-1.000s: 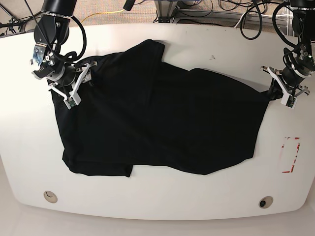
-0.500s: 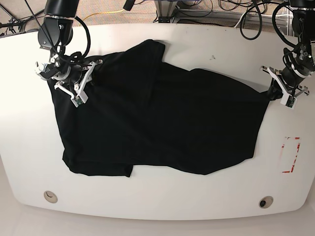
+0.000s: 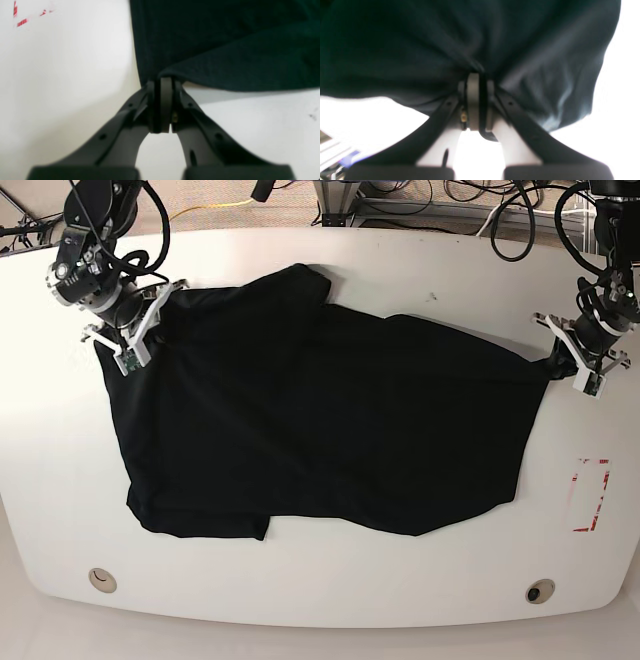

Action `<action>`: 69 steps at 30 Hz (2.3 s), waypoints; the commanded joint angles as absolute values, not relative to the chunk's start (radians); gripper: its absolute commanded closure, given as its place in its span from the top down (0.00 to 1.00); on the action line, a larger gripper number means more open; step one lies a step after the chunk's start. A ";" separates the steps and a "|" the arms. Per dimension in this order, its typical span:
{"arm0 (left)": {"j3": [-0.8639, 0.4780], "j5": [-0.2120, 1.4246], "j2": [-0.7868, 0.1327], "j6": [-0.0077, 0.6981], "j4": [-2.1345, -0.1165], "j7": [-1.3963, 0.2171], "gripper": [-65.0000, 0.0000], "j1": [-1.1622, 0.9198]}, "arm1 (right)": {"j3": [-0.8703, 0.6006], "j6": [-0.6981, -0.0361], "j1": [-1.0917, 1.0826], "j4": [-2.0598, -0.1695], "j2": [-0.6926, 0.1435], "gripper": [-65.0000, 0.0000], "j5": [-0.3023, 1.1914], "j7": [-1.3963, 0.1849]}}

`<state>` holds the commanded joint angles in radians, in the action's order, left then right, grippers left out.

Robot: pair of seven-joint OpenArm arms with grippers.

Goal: Fold the T-shirt properly
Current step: 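Adjust the right gripper's grip on the shirt corner, tugging it outward, then pull the held shirt edge taut between both grippers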

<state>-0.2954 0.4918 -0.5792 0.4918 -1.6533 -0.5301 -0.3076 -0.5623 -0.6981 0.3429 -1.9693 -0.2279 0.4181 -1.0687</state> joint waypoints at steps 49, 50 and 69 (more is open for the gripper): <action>-0.168 0.377 -0.573 0.631 -1.414 -0.648 0.00 0.105 | -0.846 -0.698 0.093 -1.666 -0.265 0.00 0.407 -1.133; -0.166 0.375 -0.567 0.631 -1.403 -0.645 0.00 0.116 | -0.839 -0.698 0.084 -1.666 -0.263 0.00 0.407 -1.129; -0.151 0.369 -0.542 0.625 -1.219 -0.621 0.49 0.243 | -0.780 -0.698 0.019 -1.532 -0.298 0.70 0.417 -1.095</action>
<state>-0.1511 0.3690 -0.5424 0.6252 -1.2190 -0.6206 0.2432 -0.7802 -0.6981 0.0192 -1.5321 -0.2984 0.4166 -1.0948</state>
